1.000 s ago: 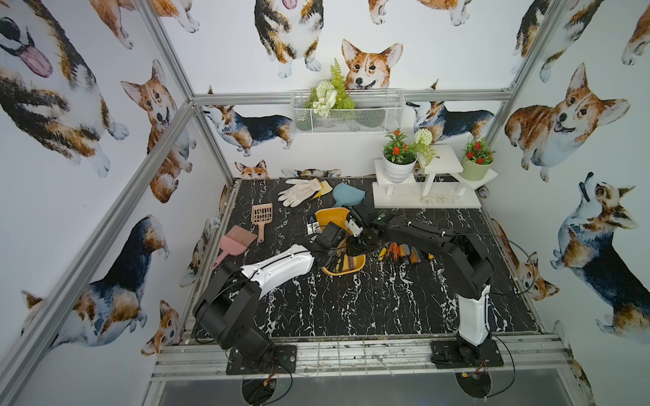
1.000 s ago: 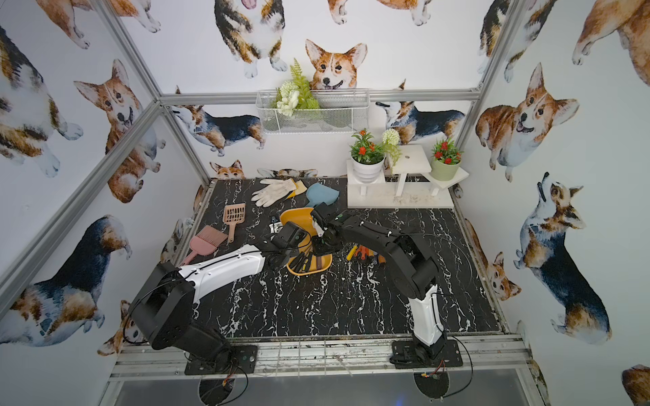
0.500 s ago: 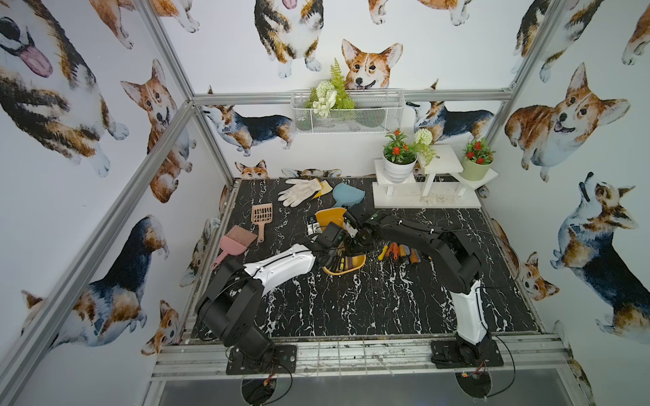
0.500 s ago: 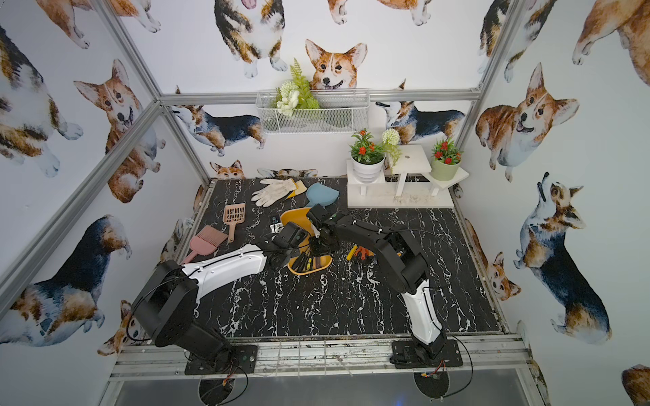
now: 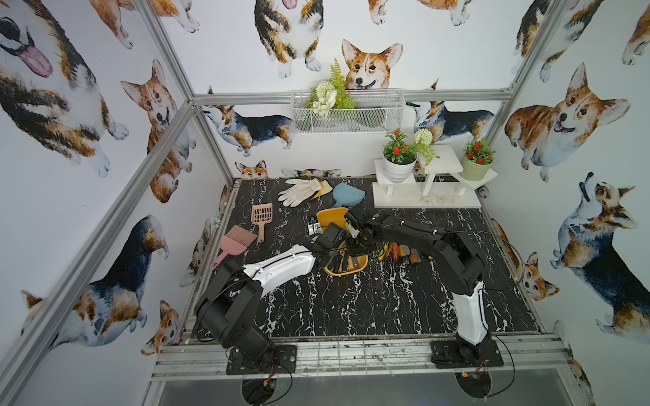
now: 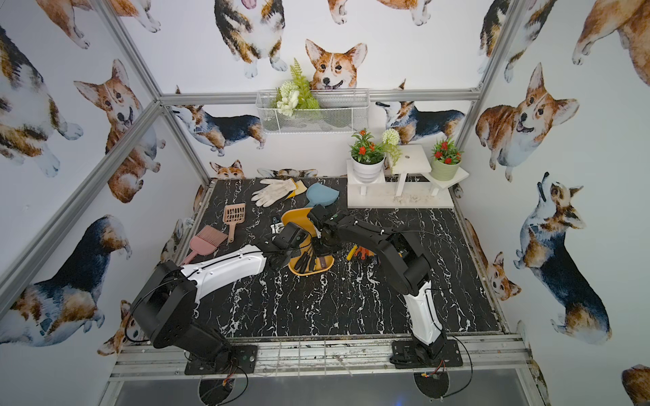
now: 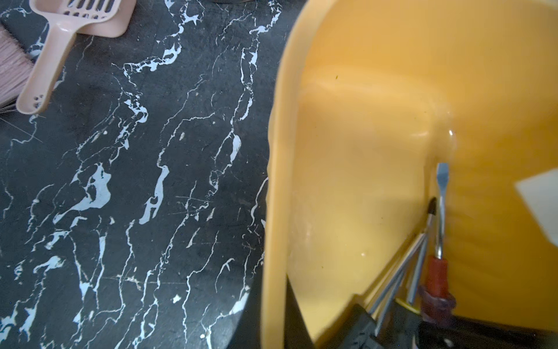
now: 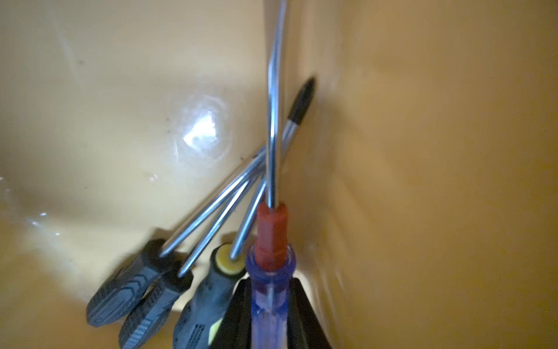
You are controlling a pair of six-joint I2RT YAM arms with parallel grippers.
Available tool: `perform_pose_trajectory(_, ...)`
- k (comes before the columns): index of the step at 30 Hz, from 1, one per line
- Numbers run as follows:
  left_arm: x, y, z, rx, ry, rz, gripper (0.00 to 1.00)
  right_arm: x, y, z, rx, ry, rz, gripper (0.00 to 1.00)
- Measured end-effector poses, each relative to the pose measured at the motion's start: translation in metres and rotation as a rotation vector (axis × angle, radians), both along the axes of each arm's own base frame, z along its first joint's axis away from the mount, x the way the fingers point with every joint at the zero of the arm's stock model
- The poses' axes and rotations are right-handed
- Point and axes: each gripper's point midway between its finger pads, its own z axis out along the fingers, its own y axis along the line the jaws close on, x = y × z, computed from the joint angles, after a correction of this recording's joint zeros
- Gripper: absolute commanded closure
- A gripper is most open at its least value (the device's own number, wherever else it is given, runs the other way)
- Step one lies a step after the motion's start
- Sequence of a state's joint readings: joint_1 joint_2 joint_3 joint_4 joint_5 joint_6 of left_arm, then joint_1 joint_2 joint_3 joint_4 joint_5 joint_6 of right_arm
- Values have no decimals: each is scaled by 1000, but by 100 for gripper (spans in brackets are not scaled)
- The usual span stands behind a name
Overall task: Take out the screwdriver from the storage box
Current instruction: Pick up the screwdriver from the storage box.
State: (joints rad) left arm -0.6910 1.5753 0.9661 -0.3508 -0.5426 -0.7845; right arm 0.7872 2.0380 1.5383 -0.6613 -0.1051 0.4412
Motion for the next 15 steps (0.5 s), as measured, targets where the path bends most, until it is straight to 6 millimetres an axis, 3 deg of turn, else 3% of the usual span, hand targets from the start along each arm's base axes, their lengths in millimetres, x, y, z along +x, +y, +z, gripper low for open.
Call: perform_pose_trajectory(15, -1, 4, -13, 22, 19, 23, 100, -1, -6, 33, 38, -66, 10, 100)
